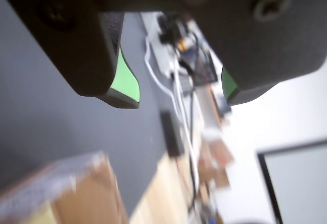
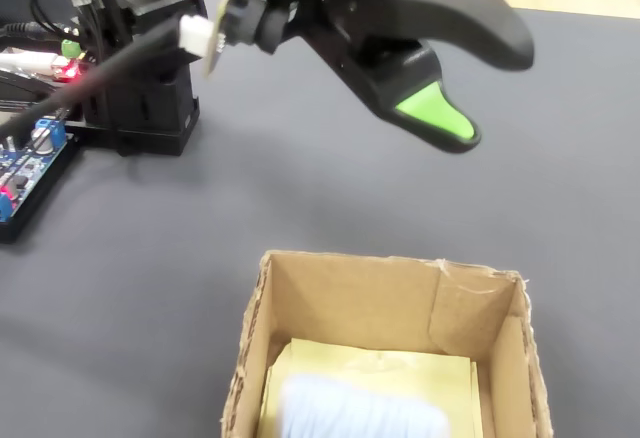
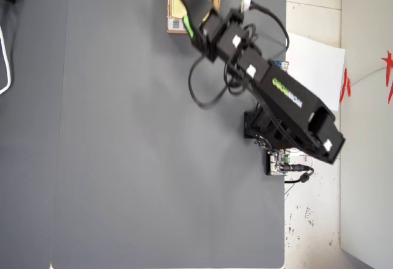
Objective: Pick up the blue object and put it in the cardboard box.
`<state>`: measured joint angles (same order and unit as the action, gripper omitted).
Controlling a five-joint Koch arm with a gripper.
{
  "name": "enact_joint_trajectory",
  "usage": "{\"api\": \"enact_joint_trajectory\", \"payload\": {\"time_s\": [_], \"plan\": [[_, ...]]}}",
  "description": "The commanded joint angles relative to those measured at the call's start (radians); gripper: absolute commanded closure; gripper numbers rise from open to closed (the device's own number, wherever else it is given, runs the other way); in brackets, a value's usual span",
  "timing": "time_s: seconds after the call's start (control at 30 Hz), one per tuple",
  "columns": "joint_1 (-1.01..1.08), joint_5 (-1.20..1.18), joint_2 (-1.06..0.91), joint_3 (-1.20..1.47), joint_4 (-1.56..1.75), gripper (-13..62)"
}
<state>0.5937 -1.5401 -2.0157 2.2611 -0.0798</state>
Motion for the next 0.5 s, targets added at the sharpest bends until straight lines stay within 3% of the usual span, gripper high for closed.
{"api": "enact_joint_trajectory", "payload": {"time_s": [0.0,0.47], "plan": [[-0.034,-0.054,-0.057,-0.032,0.121,17.7],[-0.35,-0.12,-0.342,0.33,0.14,17.7]]}}
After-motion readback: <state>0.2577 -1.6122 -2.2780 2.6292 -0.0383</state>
